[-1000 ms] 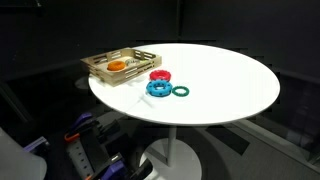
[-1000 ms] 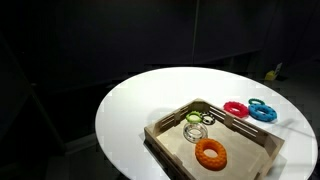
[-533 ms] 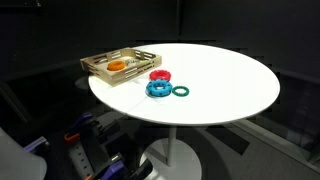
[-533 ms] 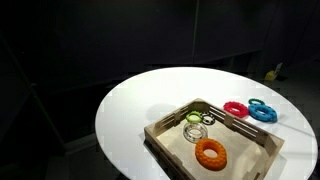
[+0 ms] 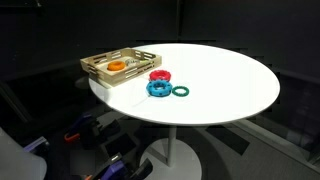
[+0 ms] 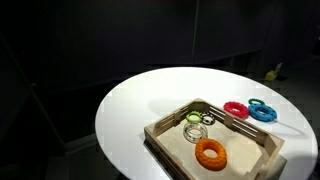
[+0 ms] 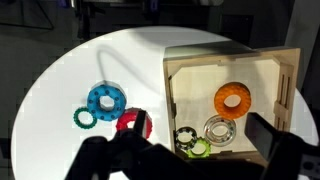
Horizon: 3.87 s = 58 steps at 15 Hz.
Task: Pick up the orange ring from the tray and put it on the rings on the table
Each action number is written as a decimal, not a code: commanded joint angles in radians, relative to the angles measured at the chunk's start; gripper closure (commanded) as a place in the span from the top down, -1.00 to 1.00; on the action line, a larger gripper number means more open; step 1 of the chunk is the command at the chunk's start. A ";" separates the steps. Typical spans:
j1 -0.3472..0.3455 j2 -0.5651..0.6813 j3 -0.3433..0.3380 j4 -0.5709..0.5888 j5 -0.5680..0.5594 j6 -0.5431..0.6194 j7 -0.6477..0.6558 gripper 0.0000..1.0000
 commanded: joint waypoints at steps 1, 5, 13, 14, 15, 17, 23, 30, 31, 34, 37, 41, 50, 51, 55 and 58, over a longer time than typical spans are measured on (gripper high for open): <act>0.012 0.096 -0.002 -0.016 -0.003 0.077 0.022 1.00; 0.026 0.207 0.005 -0.044 -0.008 0.172 0.034 1.00; 0.059 0.324 -0.020 -0.051 -0.006 0.201 0.011 1.00; 0.060 0.332 -0.021 -0.050 -0.005 0.201 0.011 1.00; 0.060 0.337 -0.023 -0.049 -0.005 0.201 0.011 1.00; 0.060 0.337 -0.024 -0.048 -0.005 0.201 0.011 1.00; 0.058 0.340 -0.022 -0.044 -0.013 0.203 0.023 1.00; 0.055 0.408 -0.036 -0.046 0.008 0.357 0.012 1.00; 0.057 0.430 -0.036 -0.047 0.007 0.389 0.013 1.00; 0.068 0.497 -0.034 -0.046 0.001 0.486 0.014 1.00; 0.089 0.565 -0.032 -0.041 -0.005 0.560 0.010 1.00; 0.124 0.636 -0.032 -0.036 -0.036 0.640 0.024 1.00; 0.177 0.721 -0.060 -0.018 -0.169 0.753 0.087 1.00; 0.182 0.728 -0.064 -0.014 -0.181 0.759 0.096 1.00; 0.201 0.762 -0.078 0.007 -0.213 0.764 0.119 0.81; 0.215 0.785 -0.088 0.022 -0.221 0.761 0.126 0.68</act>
